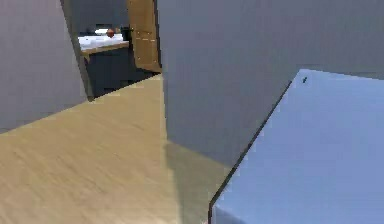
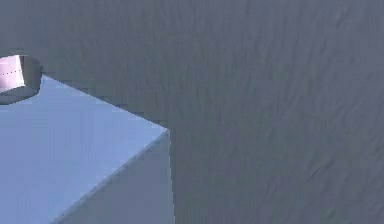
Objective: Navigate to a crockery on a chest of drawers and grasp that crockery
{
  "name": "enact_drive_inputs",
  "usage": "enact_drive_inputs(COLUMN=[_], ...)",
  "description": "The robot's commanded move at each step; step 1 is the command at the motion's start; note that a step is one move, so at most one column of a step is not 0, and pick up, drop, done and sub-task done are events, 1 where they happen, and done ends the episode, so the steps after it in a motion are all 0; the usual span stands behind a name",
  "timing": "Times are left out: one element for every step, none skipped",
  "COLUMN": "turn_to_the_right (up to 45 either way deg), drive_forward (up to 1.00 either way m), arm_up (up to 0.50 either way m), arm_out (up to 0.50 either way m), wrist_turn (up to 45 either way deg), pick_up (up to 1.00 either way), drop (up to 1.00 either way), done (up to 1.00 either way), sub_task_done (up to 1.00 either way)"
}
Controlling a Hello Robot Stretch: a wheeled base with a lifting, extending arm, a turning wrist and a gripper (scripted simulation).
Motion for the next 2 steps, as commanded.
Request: enact_drive_inputs(turn_to_the_right=[-36.0,0.0], drive_forward=[0.00,0.00], arm_up=[0.00,0.50], arm_out=[0.00,0.00], wrist_turn=[0.0,0.0], pick_up=[0.00,0.00], drop=[0.00,0.00], done=[0.00,0.00], sub_task_done=[0.00,0.00])
